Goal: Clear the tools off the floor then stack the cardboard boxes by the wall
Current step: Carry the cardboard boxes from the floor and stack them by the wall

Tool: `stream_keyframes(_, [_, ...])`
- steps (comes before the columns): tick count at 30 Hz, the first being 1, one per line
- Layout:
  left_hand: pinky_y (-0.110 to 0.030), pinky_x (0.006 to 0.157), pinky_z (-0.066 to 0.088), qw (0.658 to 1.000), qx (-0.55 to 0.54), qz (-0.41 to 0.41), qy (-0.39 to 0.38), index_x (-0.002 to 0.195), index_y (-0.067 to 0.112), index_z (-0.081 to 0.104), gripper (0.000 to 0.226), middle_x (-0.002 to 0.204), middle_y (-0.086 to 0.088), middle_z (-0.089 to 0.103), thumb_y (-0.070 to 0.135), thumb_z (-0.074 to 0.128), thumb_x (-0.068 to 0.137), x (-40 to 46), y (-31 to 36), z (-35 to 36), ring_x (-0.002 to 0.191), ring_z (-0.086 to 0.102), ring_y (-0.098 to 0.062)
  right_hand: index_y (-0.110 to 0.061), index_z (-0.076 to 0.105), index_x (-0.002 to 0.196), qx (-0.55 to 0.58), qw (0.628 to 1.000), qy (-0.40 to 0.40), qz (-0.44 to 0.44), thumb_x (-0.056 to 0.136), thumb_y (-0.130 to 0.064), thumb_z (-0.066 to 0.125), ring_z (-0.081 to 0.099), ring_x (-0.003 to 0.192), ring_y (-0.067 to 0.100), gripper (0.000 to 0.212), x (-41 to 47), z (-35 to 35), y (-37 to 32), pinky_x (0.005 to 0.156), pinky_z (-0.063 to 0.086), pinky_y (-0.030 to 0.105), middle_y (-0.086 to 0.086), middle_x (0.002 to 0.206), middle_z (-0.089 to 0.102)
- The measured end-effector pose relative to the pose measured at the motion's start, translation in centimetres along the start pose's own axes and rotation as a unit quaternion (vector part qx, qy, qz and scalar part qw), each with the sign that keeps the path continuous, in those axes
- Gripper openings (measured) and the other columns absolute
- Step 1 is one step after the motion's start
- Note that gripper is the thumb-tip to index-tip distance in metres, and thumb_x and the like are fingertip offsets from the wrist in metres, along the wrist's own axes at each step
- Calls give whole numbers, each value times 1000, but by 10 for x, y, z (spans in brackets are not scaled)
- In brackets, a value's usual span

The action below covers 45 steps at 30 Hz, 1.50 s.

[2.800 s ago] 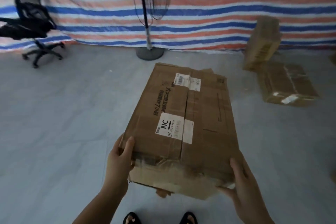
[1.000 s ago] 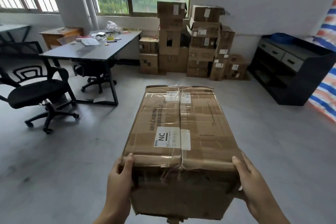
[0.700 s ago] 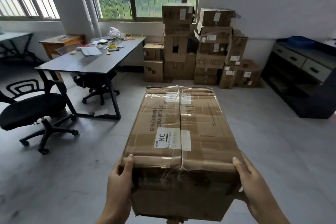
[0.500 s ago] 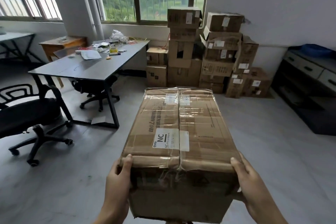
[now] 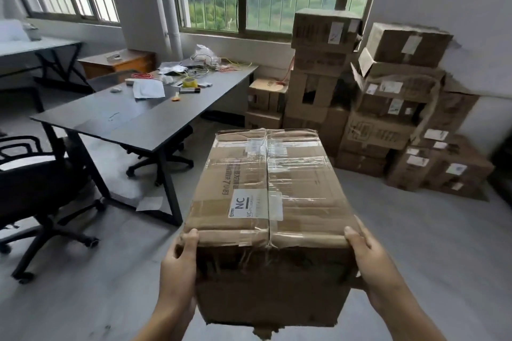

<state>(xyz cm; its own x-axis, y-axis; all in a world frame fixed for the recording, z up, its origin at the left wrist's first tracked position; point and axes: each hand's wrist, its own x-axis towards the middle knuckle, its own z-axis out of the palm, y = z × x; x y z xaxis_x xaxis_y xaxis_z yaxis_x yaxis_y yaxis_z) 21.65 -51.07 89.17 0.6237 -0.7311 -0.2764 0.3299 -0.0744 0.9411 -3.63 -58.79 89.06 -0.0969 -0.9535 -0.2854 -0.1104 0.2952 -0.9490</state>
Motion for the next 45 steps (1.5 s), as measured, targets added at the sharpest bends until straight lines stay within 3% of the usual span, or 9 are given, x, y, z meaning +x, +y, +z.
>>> stream_keyframes(3, [-36,71,48,1000,-1,-1,2,105,14,62,21,90,-4,64,29,50,96,82,1,34,79,57,-16,-39,41,136,2,1000,-7,-7,98,-36,41,54,94,13,38,79,32,-20,77,55,47,-11,106,56])
stream_keyframes(8, [-43,88,47,1000,-9,-4,-1,111,16,61,22,95,-3,65,28,50,96,235,21,90,87,59,-19,-39,41,136,9,1000,6,-19,98,-33,43,53,91,9,38,217,103,-62,84,51,47,-5,112,57])
stream_keyframes(14, [-36,81,54,999,7,12,-37,111,19,61,22,101,-7,68,30,49,97,389,82,158,94,64,-20,-38,41,138,20,1000,8,-19,99,-34,40,56,92,17,39,356,173,-135,55,52,37,-6,105,58])
stream_keyframes(17, [-24,68,51,999,16,26,-33,109,20,59,18,94,1,65,28,47,98,450,104,191,84,60,-8,-39,42,135,30,999,5,-29,100,-33,39,57,90,15,36,416,201,-163,57,53,37,-10,101,58])
stream_keyframes(30, [-44,95,47,999,19,15,-44,100,20,62,18,105,-6,67,31,48,97,751,137,388,100,60,-21,-43,51,125,23,997,-17,-67,100,-28,36,60,94,16,33,748,277,-263,59,56,36,-5,107,64])
stream_keyframes(34, [-29,66,51,999,12,14,-39,112,18,61,26,99,0,67,33,46,98,833,155,449,90,62,-13,-38,54,123,32,995,-29,-89,100,-25,38,60,96,7,31,840,295,-306,83,50,34,-9,108,66])
stream_keyframes(37, [-23,56,48,999,8,15,-42,111,20,60,22,95,2,67,32,47,98,895,166,492,84,61,-10,-36,55,121,40,992,-32,-112,100,-19,39,61,91,-6,31,905,310,-330,81,48,20,-16,105,67])
stream_keyframes(42, [-34,82,51,998,9,22,-56,93,20,62,14,96,1,65,31,52,96,1014,172,560,86,59,-12,-36,50,127,44,991,-13,-122,100,-19,39,55,100,-2,33,1024,340,-359,70,42,14,-18,108,62])
stream_keyframes(45, [-46,99,45,997,10,11,-74,100,18,63,18,107,-4,67,33,55,93,1100,171,599,102,61,-20,-37,48,128,49,990,4,-134,100,-18,39,53,103,-2,35,1098,362,-375,82,37,14,-21,108,59])
